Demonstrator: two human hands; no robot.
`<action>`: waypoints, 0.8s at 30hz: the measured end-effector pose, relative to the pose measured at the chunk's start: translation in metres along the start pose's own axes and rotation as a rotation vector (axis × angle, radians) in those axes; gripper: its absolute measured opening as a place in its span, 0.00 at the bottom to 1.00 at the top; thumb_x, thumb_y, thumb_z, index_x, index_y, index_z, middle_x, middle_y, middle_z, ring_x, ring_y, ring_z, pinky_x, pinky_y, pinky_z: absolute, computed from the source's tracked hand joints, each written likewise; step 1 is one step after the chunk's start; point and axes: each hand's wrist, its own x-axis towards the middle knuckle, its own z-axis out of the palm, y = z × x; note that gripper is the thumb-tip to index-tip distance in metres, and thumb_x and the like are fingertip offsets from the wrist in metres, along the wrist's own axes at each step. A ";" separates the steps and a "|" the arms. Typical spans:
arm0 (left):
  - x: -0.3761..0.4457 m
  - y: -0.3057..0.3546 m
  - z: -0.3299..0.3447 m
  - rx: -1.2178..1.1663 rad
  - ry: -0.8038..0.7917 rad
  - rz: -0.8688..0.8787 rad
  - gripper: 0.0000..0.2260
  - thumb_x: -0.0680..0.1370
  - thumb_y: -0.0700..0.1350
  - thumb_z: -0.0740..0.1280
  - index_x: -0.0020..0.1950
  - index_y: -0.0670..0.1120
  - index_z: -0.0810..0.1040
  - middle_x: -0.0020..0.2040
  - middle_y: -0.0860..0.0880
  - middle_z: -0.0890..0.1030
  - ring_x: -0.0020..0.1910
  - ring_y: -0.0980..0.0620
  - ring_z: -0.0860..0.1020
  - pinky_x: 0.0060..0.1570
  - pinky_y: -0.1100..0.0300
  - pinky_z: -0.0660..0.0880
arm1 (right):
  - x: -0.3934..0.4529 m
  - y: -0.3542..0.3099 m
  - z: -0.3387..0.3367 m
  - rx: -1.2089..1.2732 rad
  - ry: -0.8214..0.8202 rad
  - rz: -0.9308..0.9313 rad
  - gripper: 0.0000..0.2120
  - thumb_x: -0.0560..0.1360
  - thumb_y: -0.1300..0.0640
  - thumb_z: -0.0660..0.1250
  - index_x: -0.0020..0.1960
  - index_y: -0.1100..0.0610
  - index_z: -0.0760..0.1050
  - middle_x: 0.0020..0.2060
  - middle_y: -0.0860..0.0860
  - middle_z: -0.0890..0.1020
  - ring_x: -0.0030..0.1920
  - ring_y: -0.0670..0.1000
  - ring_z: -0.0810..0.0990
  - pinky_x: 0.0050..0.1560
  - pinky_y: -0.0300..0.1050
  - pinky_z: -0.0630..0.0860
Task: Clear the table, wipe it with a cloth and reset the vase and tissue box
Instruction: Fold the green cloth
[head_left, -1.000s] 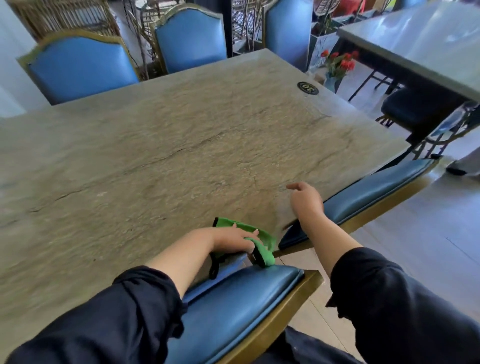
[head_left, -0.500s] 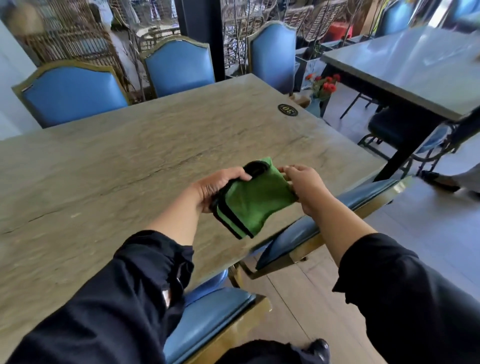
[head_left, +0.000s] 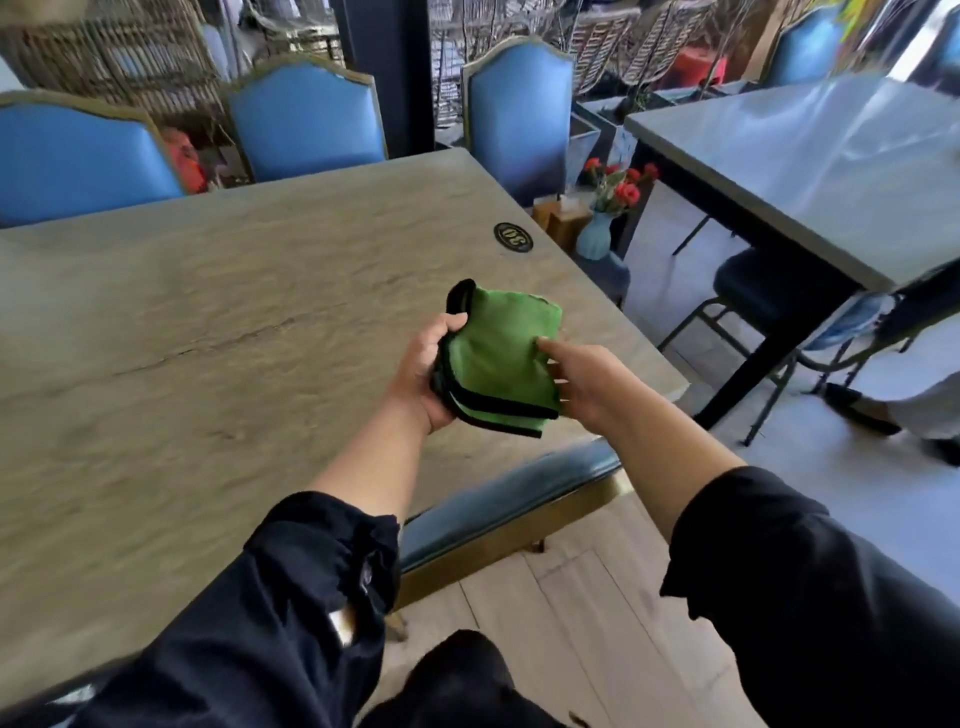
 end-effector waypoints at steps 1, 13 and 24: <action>0.010 -0.002 0.007 -0.013 0.016 -0.001 0.17 0.79 0.49 0.56 0.45 0.41 0.80 0.37 0.43 0.85 0.35 0.47 0.83 0.45 0.54 0.75 | 0.008 -0.002 -0.008 -0.012 0.010 -0.009 0.05 0.79 0.56 0.63 0.46 0.57 0.74 0.38 0.53 0.76 0.36 0.52 0.75 0.34 0.45 0.74; 0.159 -0.005 0.067 0.248 0.110 -0.109 0.10 0.78 0.41 0.62 0.50 0.40 0.81 0.39 0.44 0.85 0.37 0.50 0.84 0.43 0.55 0.80 | 0.135 -0.063 -0.111 -0.036 0.099 -0.148 0.08 0.78 0.62 0.63 0.56 0.56 0.76 0.44 0.52 0.82 0.40 0.49 0.80 0.35 0.41 0.75; 0.295 -0.042 0.175 0.352 0.344 -0.002 0.09 0.77 0.33 0.59 0.50 0.43 0.75 0.39 0.43 0.79 0.30 0.49 0.79 0.25 0.57 0.78 | 0.259 -0.100 -0.252 -0.088 0.111 -0.168 0.09 0.76 0.60 0.66 0.55 0.56 0.78 0.50 0.57 0.84 0.47 0.56 0.81 0.52 0.55 0.79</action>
